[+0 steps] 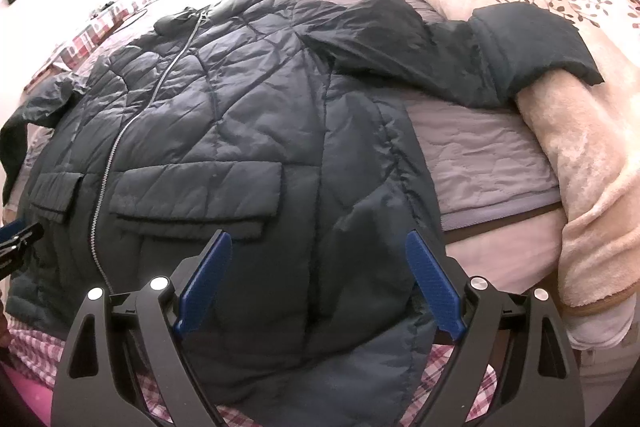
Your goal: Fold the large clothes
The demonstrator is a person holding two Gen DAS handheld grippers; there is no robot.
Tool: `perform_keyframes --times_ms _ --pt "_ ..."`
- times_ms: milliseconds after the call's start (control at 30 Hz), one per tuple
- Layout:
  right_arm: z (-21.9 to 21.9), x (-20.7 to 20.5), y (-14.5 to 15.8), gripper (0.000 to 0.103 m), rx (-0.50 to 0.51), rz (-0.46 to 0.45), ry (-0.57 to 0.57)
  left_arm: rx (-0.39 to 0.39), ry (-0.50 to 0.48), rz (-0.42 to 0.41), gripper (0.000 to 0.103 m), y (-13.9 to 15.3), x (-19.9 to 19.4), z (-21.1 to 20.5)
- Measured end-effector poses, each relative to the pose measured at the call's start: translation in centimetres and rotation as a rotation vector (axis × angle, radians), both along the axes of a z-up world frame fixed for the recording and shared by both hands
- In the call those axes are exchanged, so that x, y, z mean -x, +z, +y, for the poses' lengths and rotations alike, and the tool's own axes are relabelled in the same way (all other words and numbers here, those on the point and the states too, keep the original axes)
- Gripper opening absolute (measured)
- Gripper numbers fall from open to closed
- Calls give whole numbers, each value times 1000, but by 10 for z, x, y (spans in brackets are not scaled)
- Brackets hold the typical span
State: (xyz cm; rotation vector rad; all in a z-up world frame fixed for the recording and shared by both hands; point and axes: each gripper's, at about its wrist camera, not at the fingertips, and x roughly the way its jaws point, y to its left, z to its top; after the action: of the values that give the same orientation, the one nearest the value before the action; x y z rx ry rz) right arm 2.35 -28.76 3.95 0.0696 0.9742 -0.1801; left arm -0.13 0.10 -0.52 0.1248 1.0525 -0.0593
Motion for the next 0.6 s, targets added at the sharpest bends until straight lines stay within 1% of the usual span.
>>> perform_keyframes --times_ms 267,600 --pt "-14 -1 4 85 -10 -7 -37 -1 -1 0 68 0 0 0" --pt "-20 -2 4 85 -3 -10 -51 -2 0 1 69 0 0 -1"
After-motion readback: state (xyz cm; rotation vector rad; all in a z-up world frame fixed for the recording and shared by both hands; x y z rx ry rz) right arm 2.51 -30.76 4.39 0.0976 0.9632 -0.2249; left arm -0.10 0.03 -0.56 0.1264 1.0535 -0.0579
